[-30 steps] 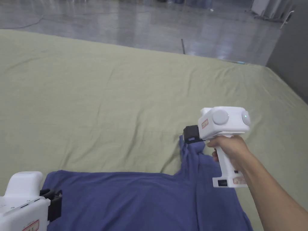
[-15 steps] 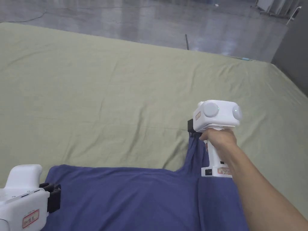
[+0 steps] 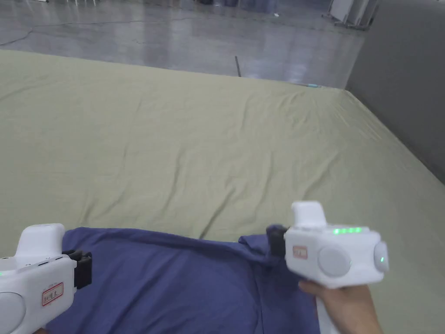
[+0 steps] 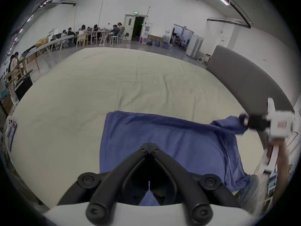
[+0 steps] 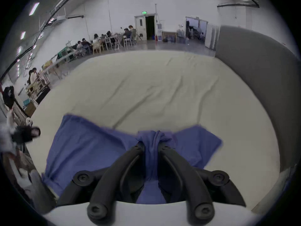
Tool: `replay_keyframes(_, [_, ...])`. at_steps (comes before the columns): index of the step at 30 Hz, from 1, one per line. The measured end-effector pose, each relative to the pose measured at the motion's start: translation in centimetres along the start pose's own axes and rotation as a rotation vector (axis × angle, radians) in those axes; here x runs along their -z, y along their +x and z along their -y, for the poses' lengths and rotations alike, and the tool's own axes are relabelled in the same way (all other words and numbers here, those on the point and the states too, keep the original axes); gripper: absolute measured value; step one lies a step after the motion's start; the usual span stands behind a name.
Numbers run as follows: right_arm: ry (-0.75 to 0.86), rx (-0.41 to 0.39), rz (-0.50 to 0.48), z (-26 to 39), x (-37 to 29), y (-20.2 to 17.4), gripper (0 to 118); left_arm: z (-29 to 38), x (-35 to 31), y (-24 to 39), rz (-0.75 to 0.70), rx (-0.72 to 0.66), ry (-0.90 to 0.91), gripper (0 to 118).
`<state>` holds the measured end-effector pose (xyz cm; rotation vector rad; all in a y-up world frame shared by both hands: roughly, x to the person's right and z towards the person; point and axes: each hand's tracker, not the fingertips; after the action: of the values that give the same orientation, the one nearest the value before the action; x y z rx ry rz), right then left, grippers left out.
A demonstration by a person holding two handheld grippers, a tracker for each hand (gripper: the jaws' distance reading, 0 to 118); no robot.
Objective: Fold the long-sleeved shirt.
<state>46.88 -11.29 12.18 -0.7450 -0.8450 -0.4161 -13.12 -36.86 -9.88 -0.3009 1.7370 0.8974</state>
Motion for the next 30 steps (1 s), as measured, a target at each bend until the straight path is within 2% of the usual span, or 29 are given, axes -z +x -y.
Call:
replay_keyframes(4, [-0.154,0.070,-0.011,6.1,2.9,-0.6,16,-1.0,0.1,0.5,0.018,0.002,0.010,0])
replay_keyframes(7, [-0.156,0.111,0.021,8.4,3.8,-0.5,19,-1.9,0.1,0.3,0.016,0.017,0.022,0])
replay_keyframes(8, [-0.097,0.131,-0.003,8.5,3.3,-0.3,41,-1.8,0.2,0.3,0.015,0.018,0.021,0])
replay_keyframes(9, [-0.078,0.127,-0.005,8.2,2.8,-0.2,73,-1.9,0.2,0.2,0.011,0.023,0.027,0])
replay_keyframes(10, [-0.108,0.115,0.002,7.7,2.3,-0.1,99,-1.7,0.2,0.3,0.012,0.022,0.022,0])
replay_keyframes(11, [-0.145,0.112,0.004,7.1,1.5,-0.3,105,-1.7,0.3,0.2,0.011,0.022,0.020,0])
replay_keyframes(12, [-0.127,0.115,-0.001,6.8,0.2,-0.2,104,-1.8,0.3,0.0,0.008,0.023,0.020,0])
replay_keyframes(14, [-0.008,0.101,0.004,6.2,-2.6,0.0,104,-2.6,0.5,0.0,0.007,0.023,0.026,0])
replay_keyframes(17, [0.043,0.068,0.059,5.9,-6.0,0.7,99,-4.1,1.0,0.3,0.015,0.020,0.036,0])
replay_keyframes(18, [0.051,0.057,0.074,6.2,-6.9,0.8,90,-4.8,1.3,0.0,0.013,0.026,0.041,0])
replay_keyframes(19, [0.041,0.053,0.085,6.5,-7.5,1.0,65,-5.6,1.7,-0.5,0.007,0.035,0.047,0])
replay_keyframes(20, [0.036,0.054,0.087,6.9,-7.8,1.2,14,-6.1,2.2,-0.8,0.003,0.039,0.050,0])
replay_keyframes(21, [0.042,0.059,0.106,7.5,-8.0,1.7,3,-6.5,2.7,-0.9,0.004,0.037,0.051,0])
replay_keyframes(23, [0.000,0.081,0.062,8.2,-7.9,2.2,3,-6.6,3.7,-0.4,0.018,0.020,0.048,0])
replay_keyframes(30, [0.023,0.100,0.075,7.6,-8.0,2.6,3,-5.3,4.5,-0.2,0.019,0.023,0.021,0])
